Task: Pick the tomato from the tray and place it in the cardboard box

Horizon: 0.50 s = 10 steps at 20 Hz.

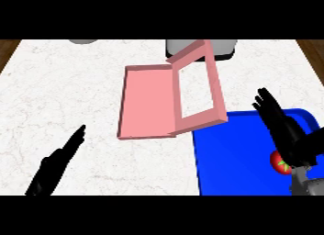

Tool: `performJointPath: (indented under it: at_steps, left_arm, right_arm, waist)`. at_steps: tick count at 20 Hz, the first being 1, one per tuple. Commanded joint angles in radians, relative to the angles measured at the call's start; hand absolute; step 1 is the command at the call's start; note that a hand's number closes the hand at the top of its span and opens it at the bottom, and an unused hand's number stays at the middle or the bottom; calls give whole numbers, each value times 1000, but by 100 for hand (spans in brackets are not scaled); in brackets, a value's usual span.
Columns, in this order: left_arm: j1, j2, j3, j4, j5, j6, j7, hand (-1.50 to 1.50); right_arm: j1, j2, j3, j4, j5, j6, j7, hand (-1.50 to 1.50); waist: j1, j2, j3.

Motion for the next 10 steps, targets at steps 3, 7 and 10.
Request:
performJointPath:
  at_steps: [3, 7, 10]
  left_arm:
    - [-65, 2, 101, 1, -28, 81, -23, 0]
    - [-72, 9, 137, -22, -39, 143, -14, 0]
    - [-100, -23, 135, -34, -67, 191, 26, 0]
  right_arm:
    - [-34, -43, -130, -56, -55, 91, -156, -150]
    - [-26, -333, -158, 11, 280, 10, -130, -150]
    - [-16, -55, -262, 104, 146, -163, -268, -150]
  waist:
    - [19, 8, 6]
    - [2, 7, -23]
    - [23, 12, 7]
